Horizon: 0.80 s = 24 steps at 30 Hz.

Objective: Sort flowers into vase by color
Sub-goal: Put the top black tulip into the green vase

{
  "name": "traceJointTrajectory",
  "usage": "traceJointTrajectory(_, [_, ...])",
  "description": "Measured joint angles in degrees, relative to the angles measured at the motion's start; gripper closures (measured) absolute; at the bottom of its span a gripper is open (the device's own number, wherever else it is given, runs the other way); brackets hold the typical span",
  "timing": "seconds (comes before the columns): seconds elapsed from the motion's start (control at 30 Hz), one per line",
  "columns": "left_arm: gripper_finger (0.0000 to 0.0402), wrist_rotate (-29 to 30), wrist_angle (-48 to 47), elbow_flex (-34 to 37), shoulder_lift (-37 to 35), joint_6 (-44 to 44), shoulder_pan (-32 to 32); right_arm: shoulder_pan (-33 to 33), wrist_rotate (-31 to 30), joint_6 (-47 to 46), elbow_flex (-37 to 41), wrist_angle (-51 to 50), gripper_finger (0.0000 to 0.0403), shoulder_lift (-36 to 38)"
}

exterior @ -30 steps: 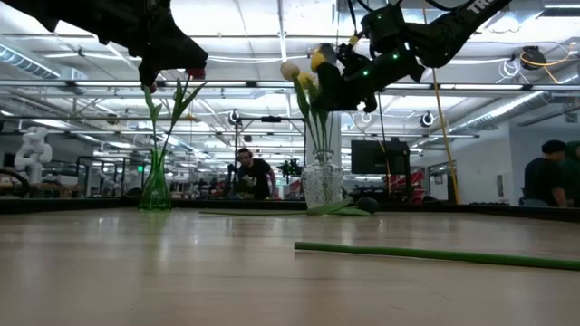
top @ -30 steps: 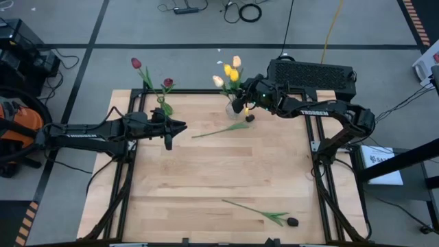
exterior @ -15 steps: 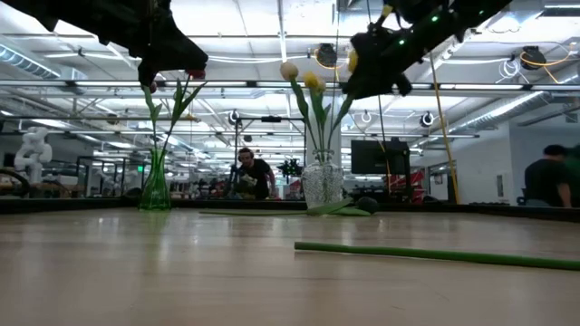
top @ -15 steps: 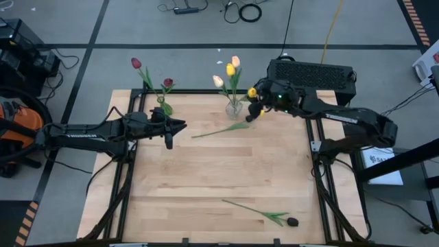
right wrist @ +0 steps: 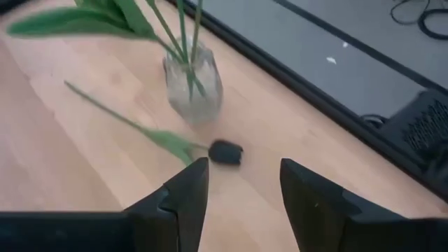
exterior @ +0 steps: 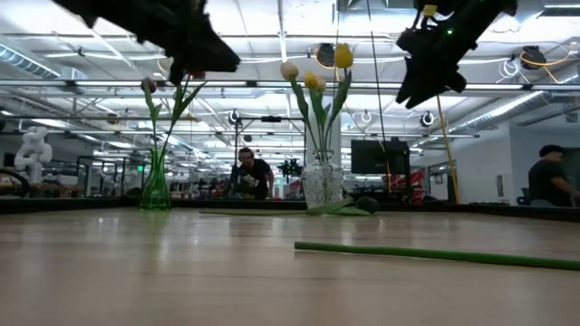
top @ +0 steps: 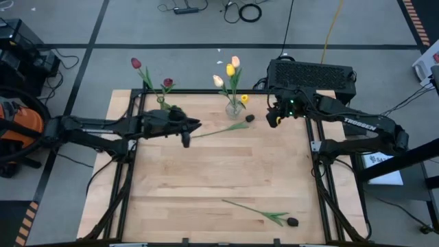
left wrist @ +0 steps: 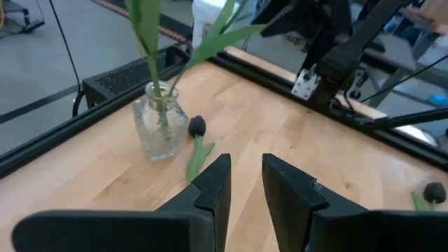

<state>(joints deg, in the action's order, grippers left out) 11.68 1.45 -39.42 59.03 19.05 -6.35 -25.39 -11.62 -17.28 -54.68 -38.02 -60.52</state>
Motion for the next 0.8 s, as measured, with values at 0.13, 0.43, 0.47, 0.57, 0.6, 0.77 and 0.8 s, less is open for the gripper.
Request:
traceJointTrajectory(0.13, [0.0314, 0.0, -0.3, -5.2, 8.3, -1.4, 0.0, 0.0, 0.0, 0.4, 0.0, -5.7, 0.0234, 2.0])
traceJointTrajectory(0.43, [0.0314, 0.2, -0.2, -13.2, 22.5, -8.4, -0.4, 0.0, 0.0, 3.2, 0.0, -16.2, 0.0234, 5.2])
traceJointTrajectory(0.47, [0.0314, 0.3, -0.2, -13.9, 23.9, -9.9, -0.5, 0.0, 0.0, 3.2, 0.0, -16.4, 0.0234, 5.4])
traceJointTrajectory(0.57, [0.0314, 0.4, -0.2, -15.9, 28.1, -16.4, -1.0, 0.0, 0.0, 3.7, 0.0, -16.7, 0.0234, 5.8])
traceJointTrajectory(0.6, [0.0314, 0.4, 0.1, -16.6, 29.5, -18.6, -1.2, 0.0, 0.0, 4.1, 0.0, -16.8, 0.0234, 5.9])
traceJointTrajectory(0.77, [0.0314, 0.4, 4.4, -17.7, 35.6, -22.2, -3.0, 0.0, 0.0, 4.5, 0.0, -16.8, 0.0234, 6.0])
traceJointTrajectory(0.8, [0.0314, 0.3, 5.6, -17.8, 36.6, -21.2, -3.6, 0.0, 0.0, 4.5, 0.0, -16.8, 0.0234, 6.0])
